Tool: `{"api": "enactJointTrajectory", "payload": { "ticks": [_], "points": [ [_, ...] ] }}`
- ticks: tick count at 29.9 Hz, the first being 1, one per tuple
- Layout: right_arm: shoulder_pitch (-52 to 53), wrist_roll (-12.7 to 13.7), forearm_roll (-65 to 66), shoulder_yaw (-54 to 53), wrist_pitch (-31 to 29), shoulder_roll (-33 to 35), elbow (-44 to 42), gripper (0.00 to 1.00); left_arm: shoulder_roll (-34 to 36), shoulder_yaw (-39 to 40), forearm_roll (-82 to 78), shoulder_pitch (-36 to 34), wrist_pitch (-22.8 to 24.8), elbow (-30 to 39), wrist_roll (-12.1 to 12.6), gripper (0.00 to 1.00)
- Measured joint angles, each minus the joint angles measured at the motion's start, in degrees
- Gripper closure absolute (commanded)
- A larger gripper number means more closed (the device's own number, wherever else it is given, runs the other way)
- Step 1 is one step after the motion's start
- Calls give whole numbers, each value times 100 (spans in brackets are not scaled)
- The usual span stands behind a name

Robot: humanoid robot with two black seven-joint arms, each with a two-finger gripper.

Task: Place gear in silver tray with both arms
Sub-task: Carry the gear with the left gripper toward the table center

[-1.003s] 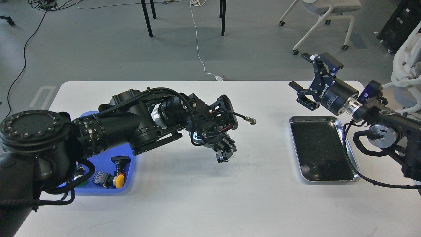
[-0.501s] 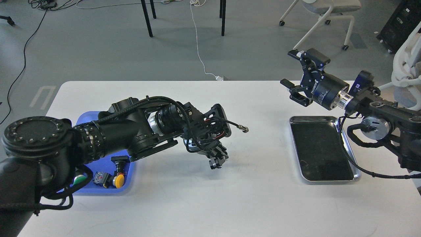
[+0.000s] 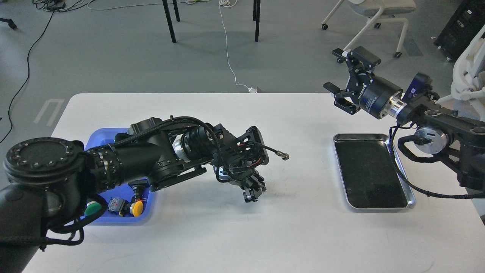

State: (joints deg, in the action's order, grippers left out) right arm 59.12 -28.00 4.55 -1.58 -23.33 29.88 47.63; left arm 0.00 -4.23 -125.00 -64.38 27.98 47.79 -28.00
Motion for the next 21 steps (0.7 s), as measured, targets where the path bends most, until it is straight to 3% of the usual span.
{"api": "enactJointTrajectory", "payload": {
  "ticks": [6, 9, 12, 13, 21],
  "points": [
    [20, 0, 0, 8, 4, -108, -69, 1, 3, -76, 0, 71, -6, 0, 2, 84],
    [20, 0, 0, 9, 5, -134, -94, 1, 3, -90, 0, 78, -6, -5, 2, 67],
    [20, 0, 0, 9, 5, -138, -96, 1, 0, -100, 1, 86, -6, -6, 2, 31],
    [20, 0, 0, 14, 5, -138, -96, 1, 0, -100, 1, 86, -6, -7, 2, 25],
    [24, 0, 1, 121, -4, -124, -83, 1, -5, -41, 1, -14, 30, 13, -13, 14]
  ]
}}
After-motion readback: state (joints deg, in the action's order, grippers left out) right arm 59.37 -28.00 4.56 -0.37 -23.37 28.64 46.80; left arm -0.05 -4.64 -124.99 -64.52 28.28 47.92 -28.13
